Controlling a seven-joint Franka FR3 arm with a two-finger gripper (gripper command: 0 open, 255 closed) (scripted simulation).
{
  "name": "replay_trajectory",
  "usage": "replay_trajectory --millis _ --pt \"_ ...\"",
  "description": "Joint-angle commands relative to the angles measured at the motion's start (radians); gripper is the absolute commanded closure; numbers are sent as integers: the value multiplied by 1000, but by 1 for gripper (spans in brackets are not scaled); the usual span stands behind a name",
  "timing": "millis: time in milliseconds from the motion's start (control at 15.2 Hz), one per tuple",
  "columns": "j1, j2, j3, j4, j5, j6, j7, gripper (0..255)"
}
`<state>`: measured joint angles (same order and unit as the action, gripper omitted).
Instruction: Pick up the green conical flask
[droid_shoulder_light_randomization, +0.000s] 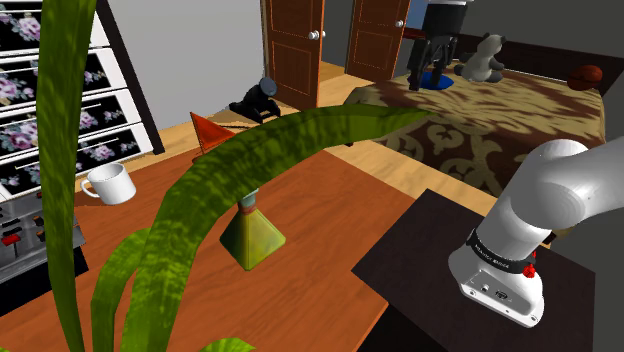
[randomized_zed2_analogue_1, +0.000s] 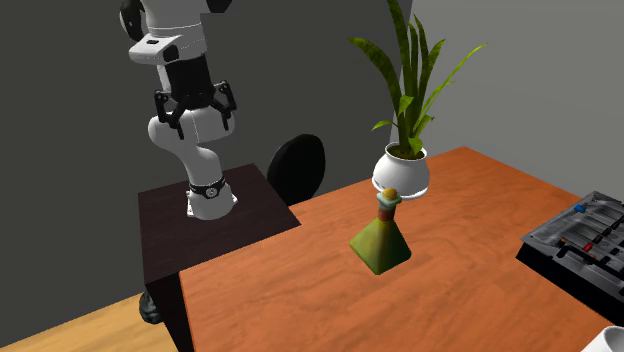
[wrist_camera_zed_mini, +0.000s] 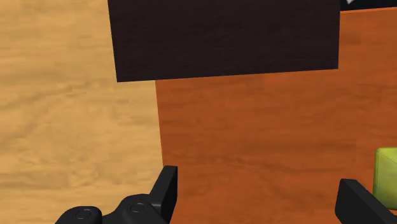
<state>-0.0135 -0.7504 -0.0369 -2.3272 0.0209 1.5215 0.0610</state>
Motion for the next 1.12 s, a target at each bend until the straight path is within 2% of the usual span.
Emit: replay_trajectory --millis 0,528,1056 --pt "0 0 0 0 0 0 0 0" --pt "54 112 151 -27 99 167 167 0" --pt "93 301 298 27 147 334 331 0"
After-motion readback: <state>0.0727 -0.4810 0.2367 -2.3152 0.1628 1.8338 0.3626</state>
